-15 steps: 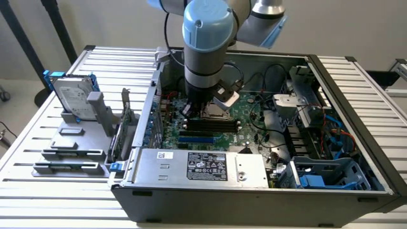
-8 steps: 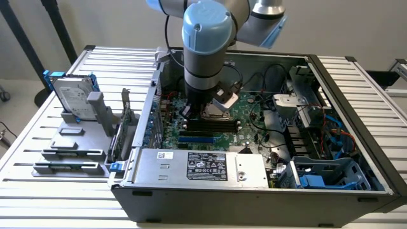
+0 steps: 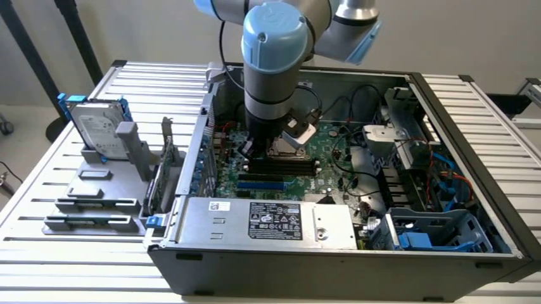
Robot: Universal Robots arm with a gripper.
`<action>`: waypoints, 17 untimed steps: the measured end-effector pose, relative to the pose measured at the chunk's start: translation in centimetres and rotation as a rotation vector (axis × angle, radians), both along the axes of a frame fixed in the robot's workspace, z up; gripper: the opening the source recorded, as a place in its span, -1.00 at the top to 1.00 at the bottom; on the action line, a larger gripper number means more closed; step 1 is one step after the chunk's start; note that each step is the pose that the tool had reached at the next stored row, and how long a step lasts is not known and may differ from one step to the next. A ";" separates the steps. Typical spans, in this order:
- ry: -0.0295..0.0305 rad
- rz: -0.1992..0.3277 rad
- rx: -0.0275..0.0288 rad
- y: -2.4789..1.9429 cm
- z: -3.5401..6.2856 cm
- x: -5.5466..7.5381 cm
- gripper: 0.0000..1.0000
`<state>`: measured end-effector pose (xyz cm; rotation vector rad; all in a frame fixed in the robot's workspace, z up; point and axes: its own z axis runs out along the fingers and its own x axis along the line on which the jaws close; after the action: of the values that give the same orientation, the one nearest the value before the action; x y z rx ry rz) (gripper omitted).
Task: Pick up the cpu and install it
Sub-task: 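Install the first cpu locking lever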
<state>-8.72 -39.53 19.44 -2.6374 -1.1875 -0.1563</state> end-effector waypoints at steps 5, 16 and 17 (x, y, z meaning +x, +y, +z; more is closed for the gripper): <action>0.0003 0.000 -0.0063 0.01 0.20 0.0 0.79; 0.0014 0.001 -0.0254 0.77 0.92 0.0 0.79; 0.0013 0.002 -0.0264 1.02 0.96 0.0 0.79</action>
<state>-8.71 -38.51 20.41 -2.6585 -1.1999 -0.1394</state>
